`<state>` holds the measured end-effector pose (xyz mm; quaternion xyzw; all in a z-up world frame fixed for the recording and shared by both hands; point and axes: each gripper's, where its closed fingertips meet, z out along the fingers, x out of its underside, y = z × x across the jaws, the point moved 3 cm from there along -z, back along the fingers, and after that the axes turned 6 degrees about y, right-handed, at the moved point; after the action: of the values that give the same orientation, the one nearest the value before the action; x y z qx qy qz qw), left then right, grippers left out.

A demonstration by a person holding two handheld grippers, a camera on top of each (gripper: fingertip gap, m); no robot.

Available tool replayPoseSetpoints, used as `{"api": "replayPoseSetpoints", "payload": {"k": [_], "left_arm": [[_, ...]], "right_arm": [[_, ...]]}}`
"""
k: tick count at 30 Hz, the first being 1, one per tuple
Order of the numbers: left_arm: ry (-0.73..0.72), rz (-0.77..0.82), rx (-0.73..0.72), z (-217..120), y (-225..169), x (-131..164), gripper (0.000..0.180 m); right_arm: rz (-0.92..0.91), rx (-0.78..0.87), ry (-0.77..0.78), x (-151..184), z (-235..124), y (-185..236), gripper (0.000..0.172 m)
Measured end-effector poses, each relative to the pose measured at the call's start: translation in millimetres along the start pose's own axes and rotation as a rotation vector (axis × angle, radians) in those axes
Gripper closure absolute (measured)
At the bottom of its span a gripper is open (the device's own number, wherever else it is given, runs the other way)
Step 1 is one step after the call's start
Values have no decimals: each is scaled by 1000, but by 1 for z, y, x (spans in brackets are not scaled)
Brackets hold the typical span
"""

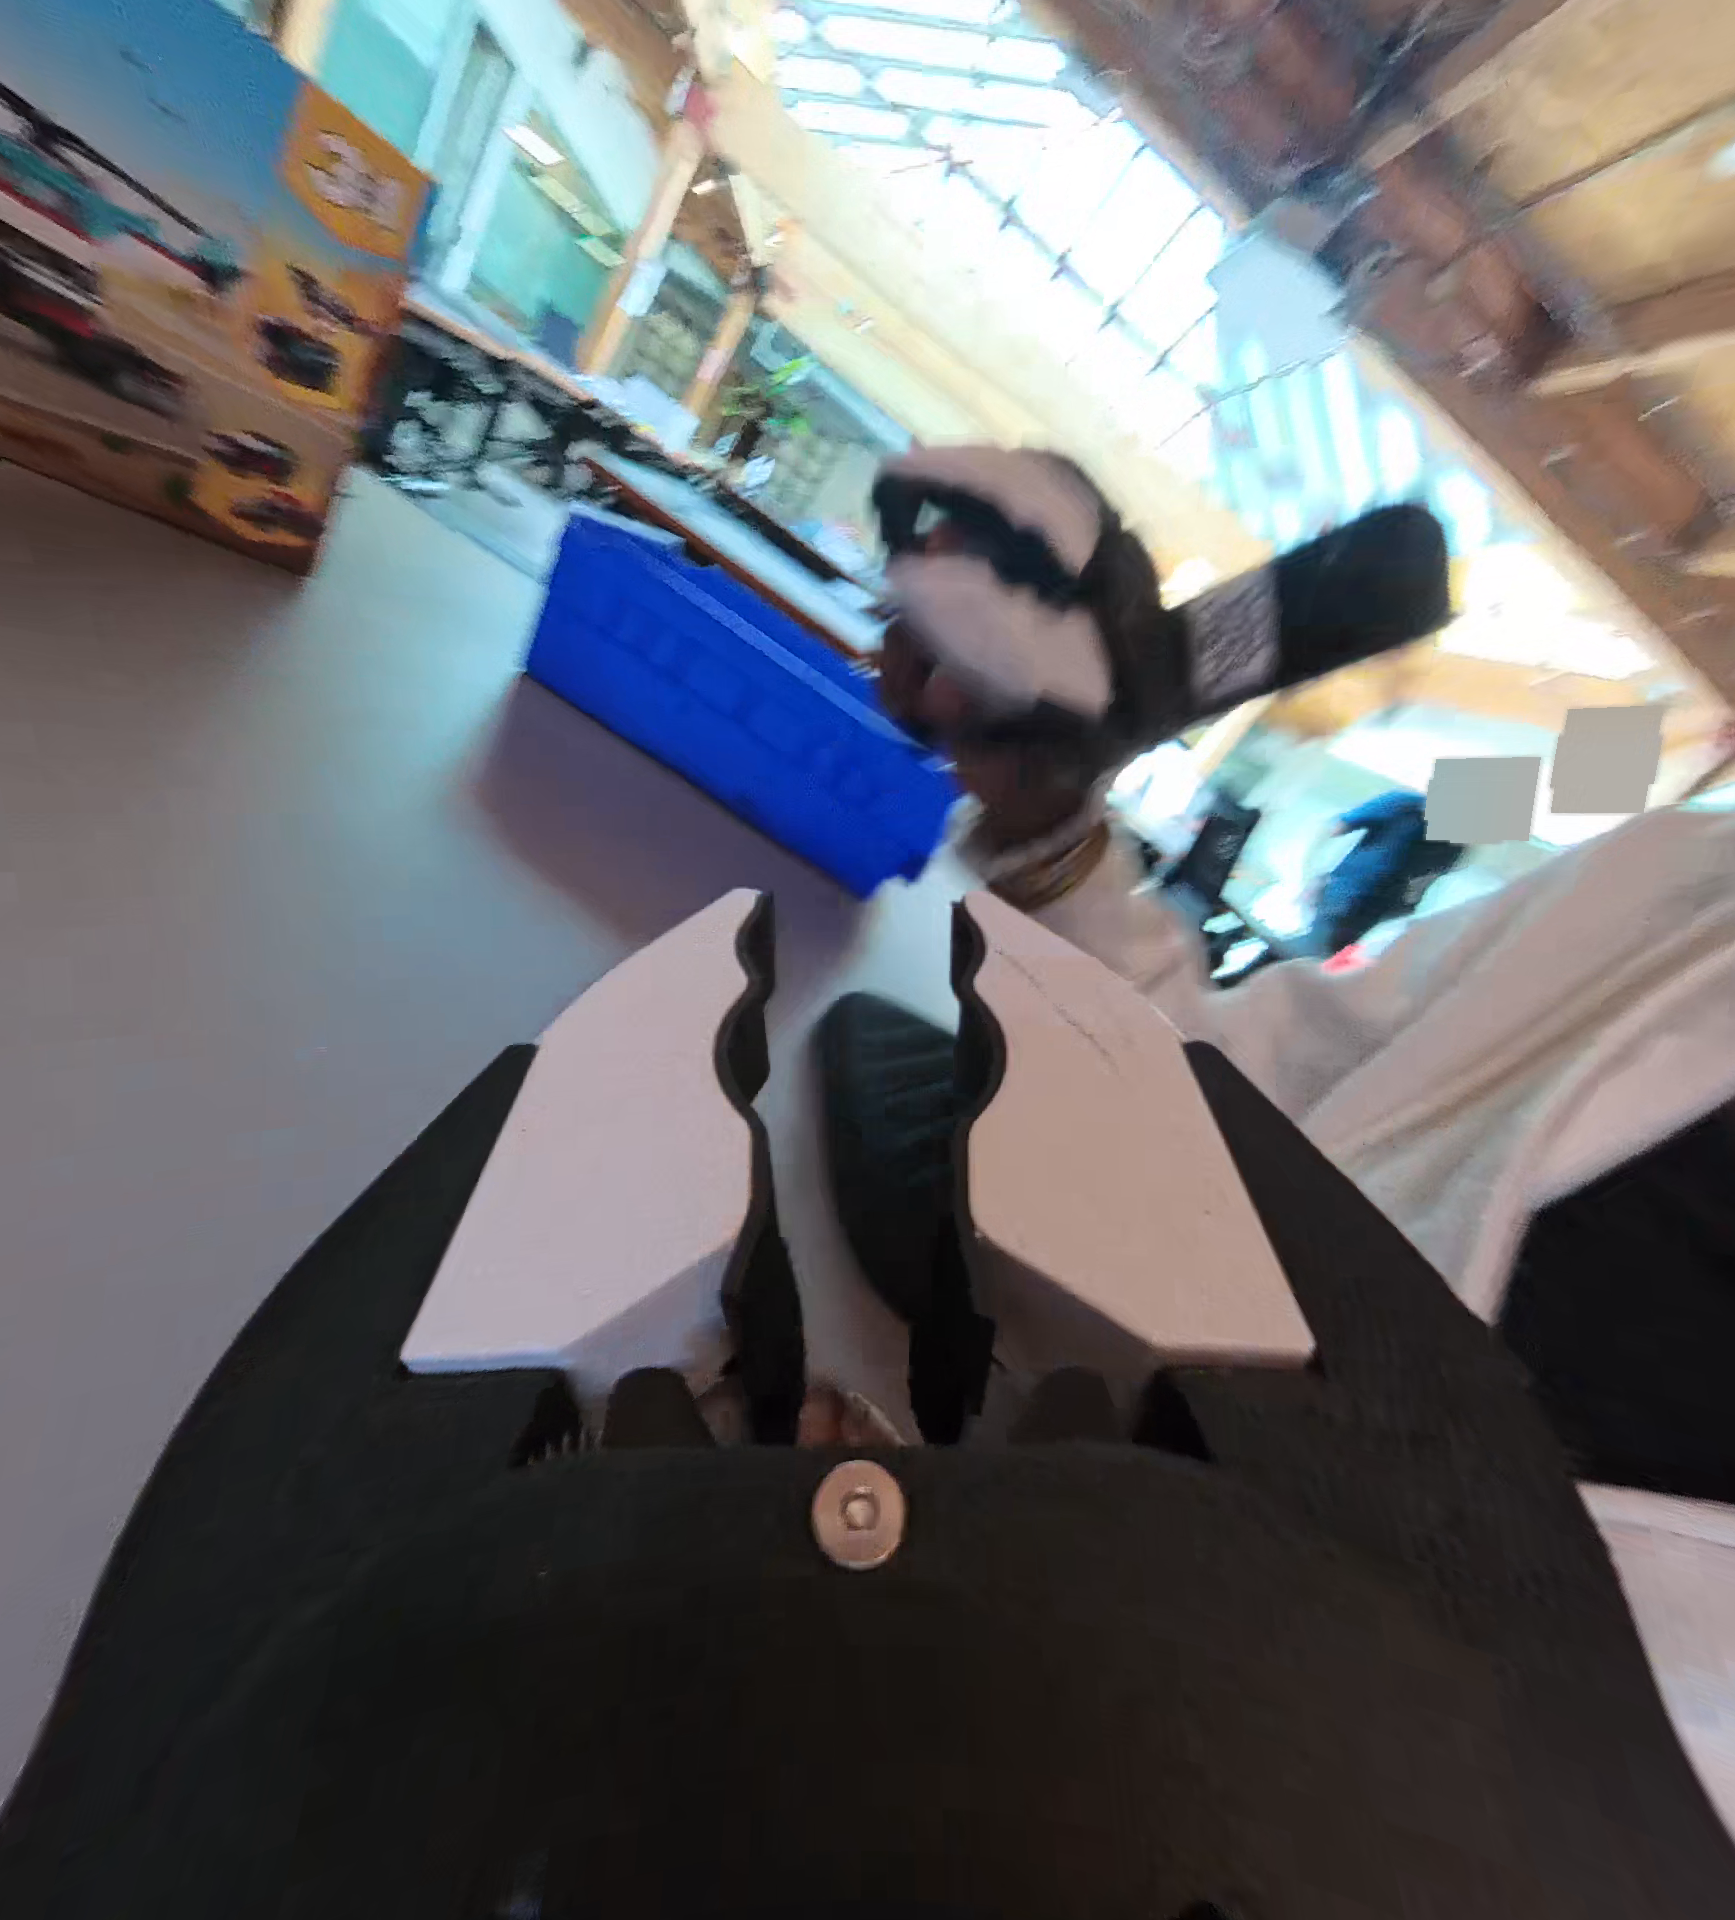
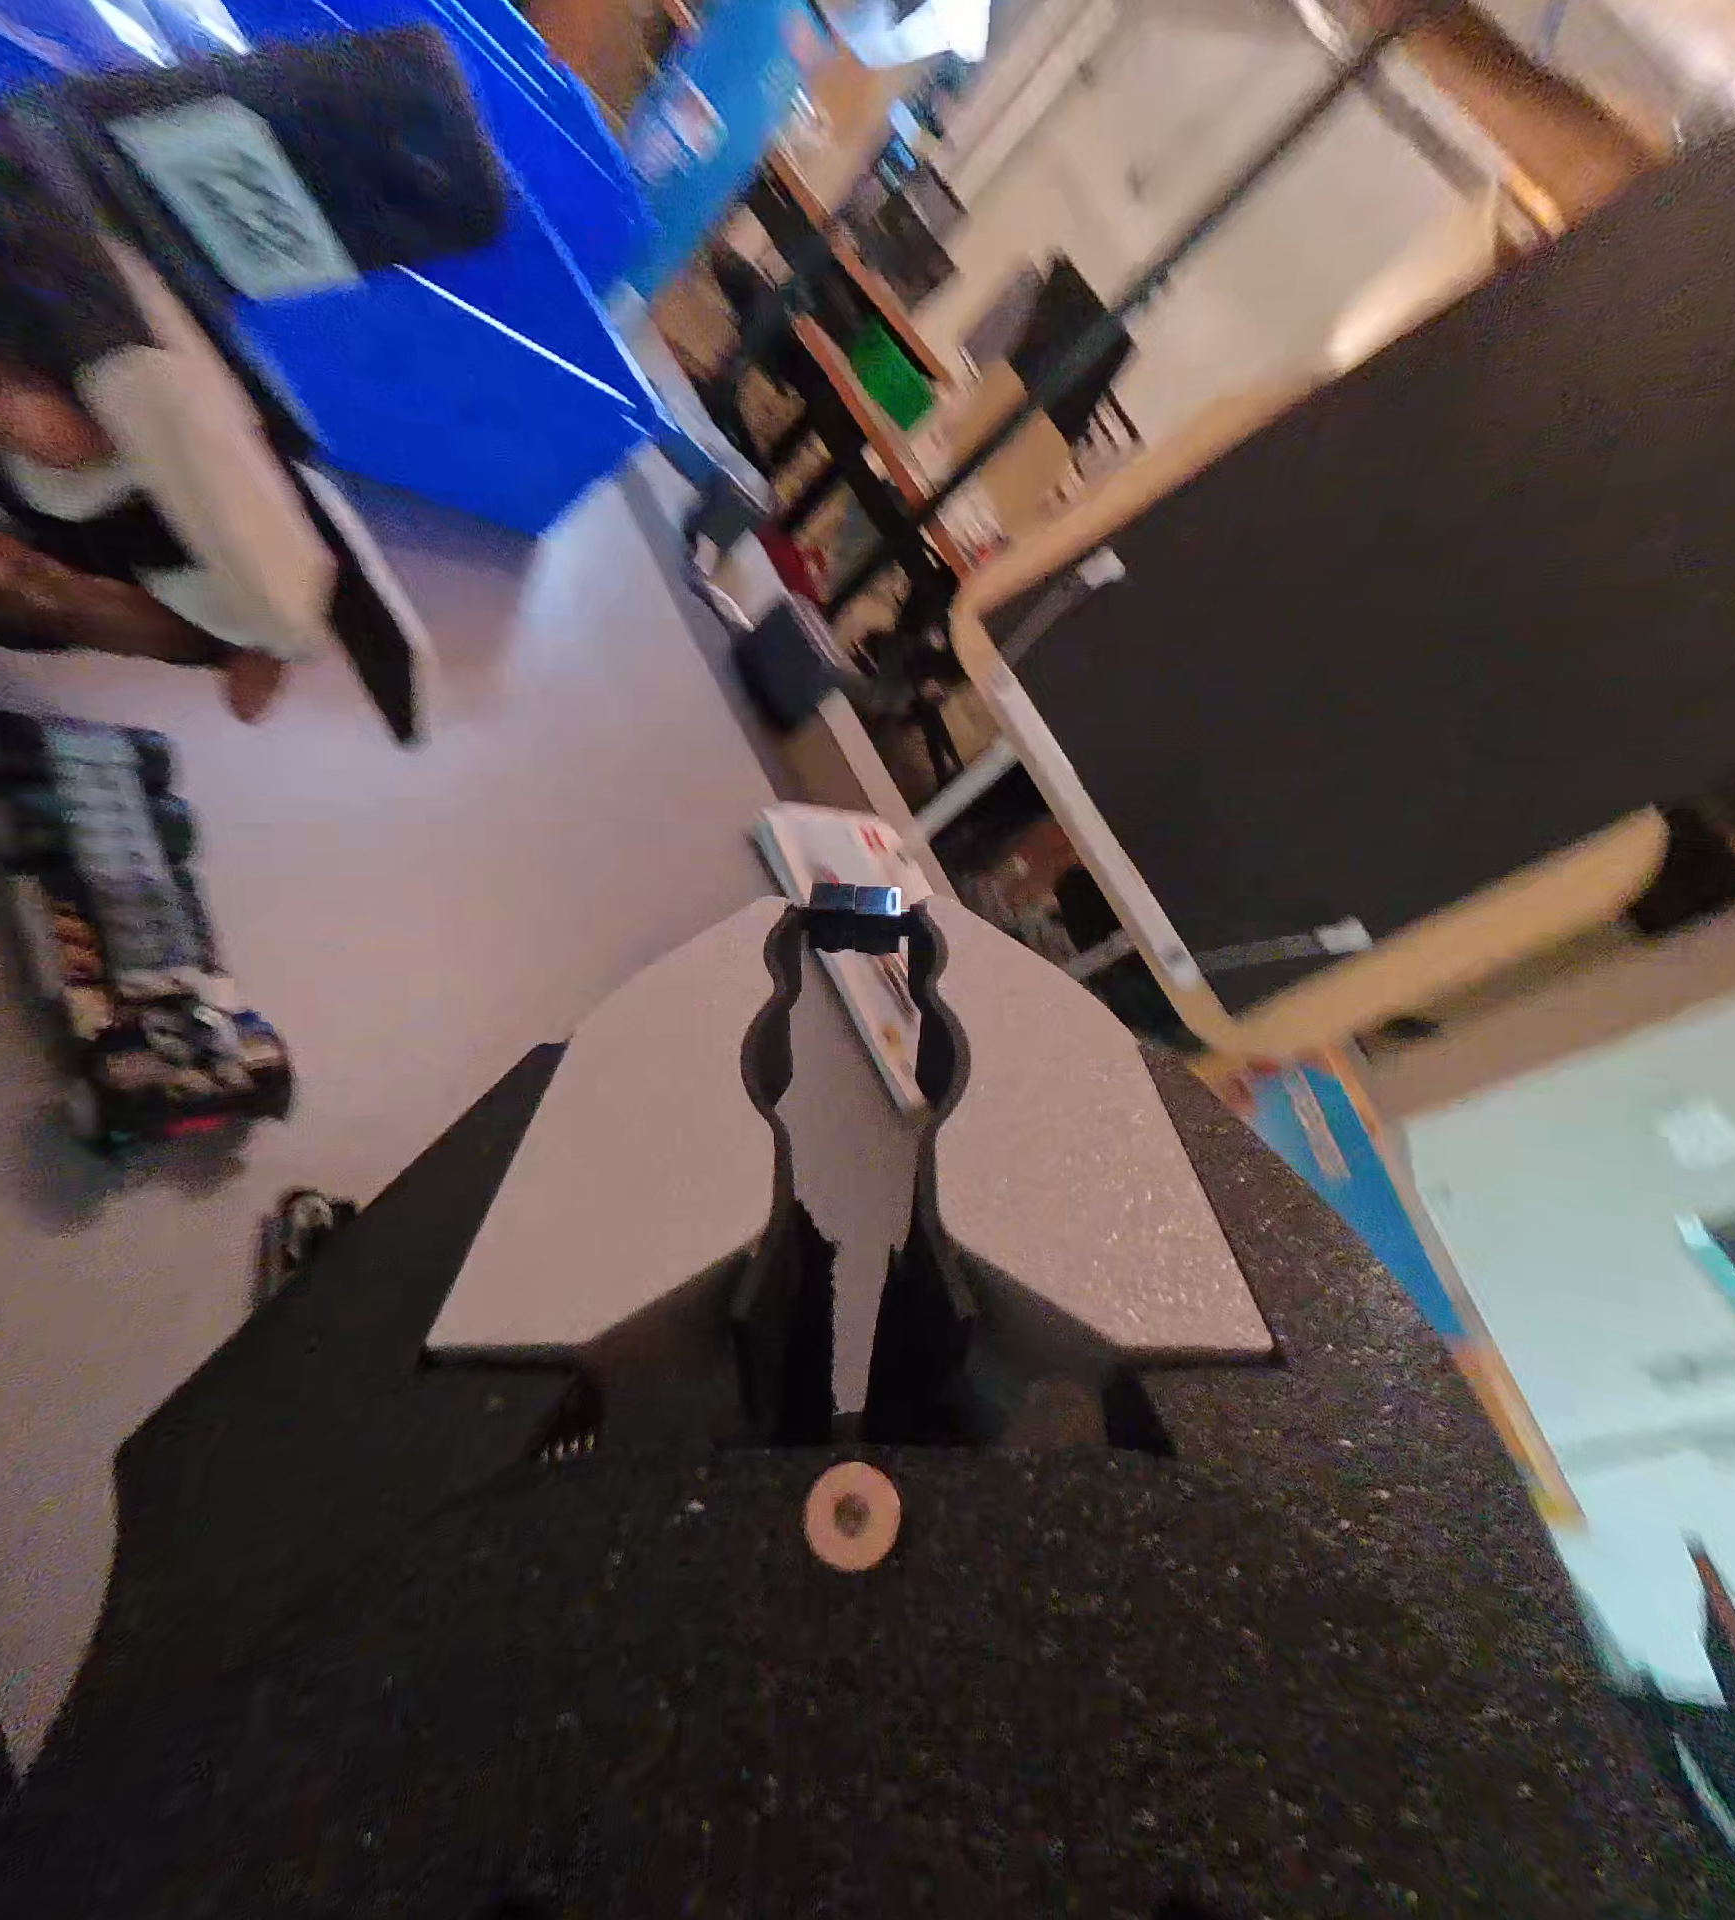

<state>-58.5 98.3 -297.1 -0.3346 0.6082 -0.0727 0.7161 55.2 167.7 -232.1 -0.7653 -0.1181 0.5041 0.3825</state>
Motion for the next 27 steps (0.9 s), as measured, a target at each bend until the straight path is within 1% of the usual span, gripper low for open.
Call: {"api": "replayPoseSetpoints", "payload": {"k": [2,3,6,8,10,11,13,15,17,19,21,22,24,25,26,27], "left_arm": [[76,108,-139,-1,12,6,148],[120,163,-185,0,14,9,147],[219,271,-232,6,14,21,146],[267,302,-244,10,14,28,146],[308,333,-266,12,16,32,146],[322,346,-276,12,17,34,146],[333,355,-282,13,19,35,146],[332,347,-280,13,19,36,146],[332,340,-283,13,21,36,146],[335,340,-287,12,22,36,146],[333,347,-296,12,22,35,146],[333,349,-299,11,23,35,146],[333,349,-300,11,23,35,146],[333,346,-297,11,23,35,146],[334,344,-292,11,22,36,146],[337,343,-289,11,22,36,146]], "right_arm": [[147,143,205,34,-40,-56,152],[243,186,311,56,-64,-78,152],[505,274,590,124,-136,-120,152],[644,287,750,170,-173,-128,152],[742,235,875,207,-196,-121,151],[779,200,907,219,-202,-115,141],[812,172,910,233,-209,-107,124],[831,161,862,236,-212,-103,111],[842,174,854,238,-217,-103,104],[843,215,837,235,-223,-106,106],[881,189,751,219,-221,-97,107],[887,185,723,213,-219,-93,105],[829,213,777,216,-221,-88,101],[795,204,797,220,-220,-85,94],[809,146,751,218,-214,-80,86],[880,71,657,213,-207,-75,83]]}}
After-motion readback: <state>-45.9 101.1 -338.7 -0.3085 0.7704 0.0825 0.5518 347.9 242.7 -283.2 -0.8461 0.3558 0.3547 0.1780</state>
